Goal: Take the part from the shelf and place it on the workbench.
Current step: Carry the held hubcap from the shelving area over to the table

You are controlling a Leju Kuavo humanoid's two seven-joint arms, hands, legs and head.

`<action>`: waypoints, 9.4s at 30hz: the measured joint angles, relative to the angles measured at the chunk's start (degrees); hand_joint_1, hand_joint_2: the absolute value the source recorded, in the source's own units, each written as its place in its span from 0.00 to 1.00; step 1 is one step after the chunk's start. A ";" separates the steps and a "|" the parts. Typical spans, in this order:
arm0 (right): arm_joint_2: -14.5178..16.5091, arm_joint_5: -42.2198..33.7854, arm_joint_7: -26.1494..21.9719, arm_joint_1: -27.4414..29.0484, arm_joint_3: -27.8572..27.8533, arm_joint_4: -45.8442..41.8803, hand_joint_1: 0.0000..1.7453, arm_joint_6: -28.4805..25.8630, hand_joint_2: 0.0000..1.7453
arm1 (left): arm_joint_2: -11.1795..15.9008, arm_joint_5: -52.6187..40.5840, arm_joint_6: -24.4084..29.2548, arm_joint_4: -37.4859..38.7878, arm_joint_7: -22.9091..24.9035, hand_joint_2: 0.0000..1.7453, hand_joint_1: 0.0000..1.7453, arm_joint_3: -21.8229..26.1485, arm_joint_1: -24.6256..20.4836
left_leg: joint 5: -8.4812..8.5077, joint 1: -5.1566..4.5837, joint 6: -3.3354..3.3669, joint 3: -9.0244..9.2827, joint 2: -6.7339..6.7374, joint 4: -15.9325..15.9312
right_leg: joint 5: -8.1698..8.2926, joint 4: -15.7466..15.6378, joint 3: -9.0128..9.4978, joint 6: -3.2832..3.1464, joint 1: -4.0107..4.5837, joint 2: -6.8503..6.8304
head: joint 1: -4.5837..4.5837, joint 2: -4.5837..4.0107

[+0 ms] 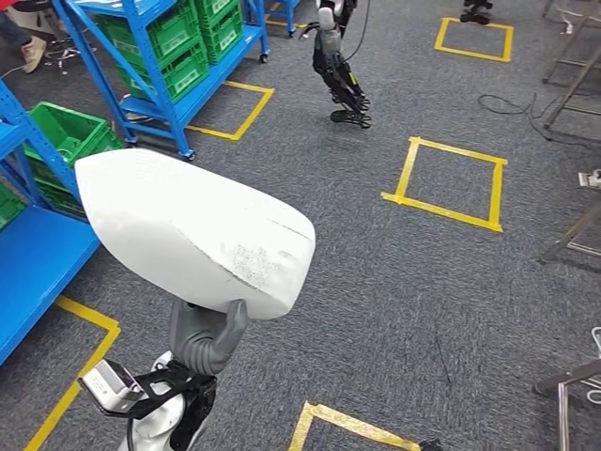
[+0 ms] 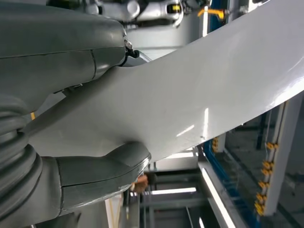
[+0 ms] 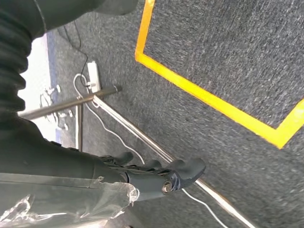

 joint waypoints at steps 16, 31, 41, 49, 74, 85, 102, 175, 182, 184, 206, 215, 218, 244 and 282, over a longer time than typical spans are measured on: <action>0.10 -0.11 0.34 0.02 -0.05 0.00 0.00 -0.09 1.00 | -0.03 -1.44 2.12 -0.27 0.00 1.00 1.00 -0.43 0.19 | 1.75 -0.45 2.25 4.54 5.16 -8.60 | -2.09 5.39 -2.25 2.12 0.19 -7.37 | 0.67 0.00; 0.10 -0.15 0.53 -0.06 -0.19 0.00 0.00 -0.07 1.00 | 0.40 -1.33 2.16 -0.32 0.00 1.00 1.00 -0.74 0.08 | 0.74 0.01 0.06 0.72 -0.85 -1.82 | -0.41 0.40 -0.05 -0.07 0.09 0.24 | -0.17 0.00; 0.11 -0.14 0.75 0.05 -0.31 0.00 0.00 0.26 1.00 | 0.23 -1.11 2.15 -0.31 0.00 1.00 1.00 -0.78 0.00 | 2.39 -0.12 2.64 4.04 0.99 -9.09 | -6.36 12.94 -7.58 2.45 0.07 -4.43 | 0.43 0.00; 0.13 -0.14 1.12 -0.11 -0.36 0.00 0.00 0.38 1.00 | 0.29 -1.00 2.12 -0.30 0.00 1.00 1.00 -0.81 -0.11 | 1.27 -0.79 1.54 5.13 5.58 -8.98 | -1.13 0.68 0.02 1.43 0.69 -7.93 | 0.25 0.00; 0.08 -0.30 1.08 0.07 -0.42 0.00 0.00 0.51 1.00 | 0.91 -0.40 1.92 0.01 0.00 1.00 1.00 -1.70 -0.90 | 2.34 -0.14 2.80 3.98 3.14 -9.13 | -7.51 16.19 -8.35 2.70 0.04 -4.82 | 0.34 0.00; 0.14 -0.89 1.26 -0.10 -0.72 0.00 0.00 0.20 1.00 | 0.88 0.02 1.94 0.03 0.00 1.00 1.00 -1.81 -0.96 | -2.06 -0.32 0.13 2.72 3.29 -3.91 | -0.79 0.40 -0.07 0.09 0.04 -5.06 | -0.16 0.00; 0.20 -0.95 1.63 0.08 -0.87 0.00 0.00 0.38 1.00 | 0.62 0.50 1.91 0.07 0.00 1.00 1.00 -1.84 -0.91 | 2.62 -0.05 3.02 3.32 1.55 -8.65 | -6.56 12.47 -6.90 2.78 0.01 -4.42 | 0.37 0.00; -0.25 6.28 13.46 0.16 3.22 -0.03 0.00 -1.86 1.00 | -0.95 7.92 3.02 1.16 3.16 1.00 1.00 -3.18 -2.34 | 2.27 -0.48 0.97 3.11 1.53 -8.25 | -1.44 -0.17 1.54 0.76 0.24 -5.08 | 0.19 0.00; -0.31 6.72 14.25 0.25 3.34 -0.02 0.00 -1.73 1.00 | -1.10 10.27 3.78 1.48 4.13 1.00 1.00 -3.03 -2.18 | -5.36 -0.34 -0.03 -4.39 1.44 7.37 | -1.24 -0.36 1.44 0.09 0.02 -4.72 | -0.36 0.00; -0.31 6.85 14.36 0.29 3.39 -0.02 0.00 -1.75 1.00 | -1.10 10.53 3.78 1.52 4.21 1.00 1.00 -3.02 -2.14 | -5.37 -0.34 -0.03 -4.72 1.43 7.91 | -1.24 -0.36 1.44 0.09 0.02 -4.69 | -0.36 0.00; -0.66 8.42 12.47 0.09 5.17 -0.02 0.00 -1.08 1.00 | -1.02 9.24 -6.84 1.77 0.05 1.00 1.00 -3.61 -3.15 | 2.81 -0.70 1.55 3.69 1.41 -9.63 | -2.01 -0.46 1.85 1.15 0.29 -4.85 | 0.36 0.00; -0.81 8.34 12.20 0.05 5.50 -0.04 0.00 -0.67 1.00 | -0.60 8.78 -8.57 1.44 0.16 1.00 1.00 -3.82 -3.45 | -0.03 -0.46 0.32 -5.24 1.37 4.14 | -2.95 -0.90 4.27 -0.18 -0.01 -4.30 | -0.49 0.00; -0.81 8.30 12.07 0.04 5.50 -0.04 0.00 -0.68 1.00 | -0.67 9.02 -8.57 1.46 0.17 1.00 1.00 -3.76 -3.42 | 6.16 -0.54 1.12 -0.97 1.32 -6.91 | -4.06 -0.71 4.96 0.56 0.29 -3.81 | -0.51 0.00; -1.17 9.08 12.10 0.51 5.98 0.00 0.00 0.37 1.00 | -0.42 5.23 -9.96 1.69 0.02 1.00 1.00 -3.02 -0.77 | -1.07 -0.39 0.40 -6.91 1.13 7.30 | -3.78 -0.67 3.84 -0.43 0.11 -4.58 | -0.68 0.00; -0.70 9.09 12.19 0.48 7.99 0.00 0.00 1.26 1.00 | -0.52 5.23 -10.24 0.03 0.00 1.00 1.00 -1.84 0.65 | 2.66 -0.56 2.07 3.21 0.94 -9.13 | -3.93 -0.98 3.74 1.56 0.49 -4.44 | -0.61 0.00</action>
